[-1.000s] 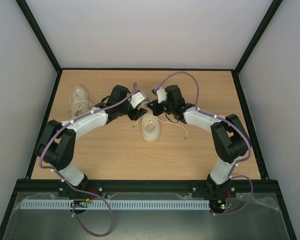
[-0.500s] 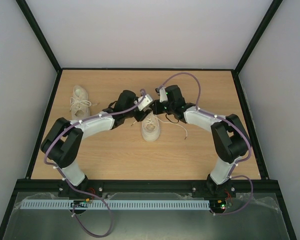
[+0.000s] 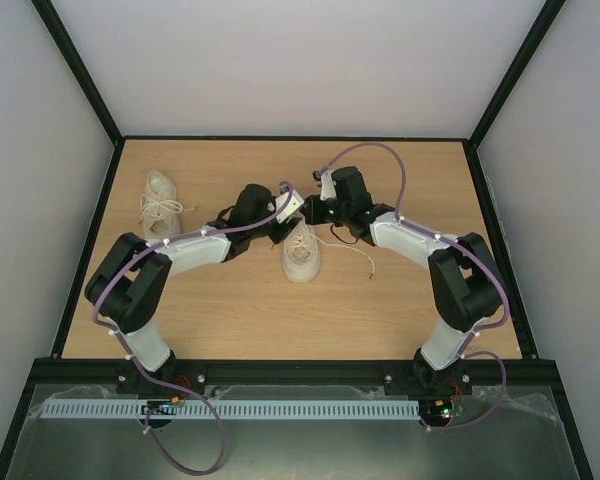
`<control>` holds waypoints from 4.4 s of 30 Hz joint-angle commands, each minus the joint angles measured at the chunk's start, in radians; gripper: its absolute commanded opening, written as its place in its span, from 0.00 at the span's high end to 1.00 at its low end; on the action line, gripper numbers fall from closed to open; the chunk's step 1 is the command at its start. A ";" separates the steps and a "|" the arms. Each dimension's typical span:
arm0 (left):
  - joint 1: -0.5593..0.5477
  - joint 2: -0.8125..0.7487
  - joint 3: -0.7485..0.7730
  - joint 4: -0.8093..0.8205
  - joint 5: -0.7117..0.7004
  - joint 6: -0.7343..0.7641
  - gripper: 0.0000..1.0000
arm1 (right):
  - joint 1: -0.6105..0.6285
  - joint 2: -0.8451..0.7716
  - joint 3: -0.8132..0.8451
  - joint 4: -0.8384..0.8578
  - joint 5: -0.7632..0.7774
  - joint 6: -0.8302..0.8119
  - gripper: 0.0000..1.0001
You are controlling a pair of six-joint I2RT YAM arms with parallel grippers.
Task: Tie the shoes
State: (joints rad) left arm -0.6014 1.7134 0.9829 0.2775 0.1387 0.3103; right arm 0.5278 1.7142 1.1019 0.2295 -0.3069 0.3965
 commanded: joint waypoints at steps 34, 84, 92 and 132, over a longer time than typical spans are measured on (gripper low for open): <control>0.067 0.019 -0.098 0.285 0.235 -0.066 0.45 | 0.004 -0.031 0.019 -0.065 0.092 0.323 0.99; 0.010 0.107 -0.021 0.242 0.117 -0.004 0.97 | -0.004 -0.199 0.121 -0.594 0.489 0.117 0.41; 0.010 0.095 -0.026 0.221 0.132 0.005 0.97 | -0.140 -0.266 -0.060 -0.833 0.501 0.097 0.39; 0.011 0.047 -0.046 0.160 0.154 -0.016 0.97 | -0.098 0.124 0.486 -0.860 0.168 0.014 0.99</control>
State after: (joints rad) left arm -0.5903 1.8019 0.9436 0.4412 0.2703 0.2932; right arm 0.3561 1.7695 1.3708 -0.5678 -0.0631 0.4248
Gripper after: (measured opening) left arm 0.026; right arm 0.025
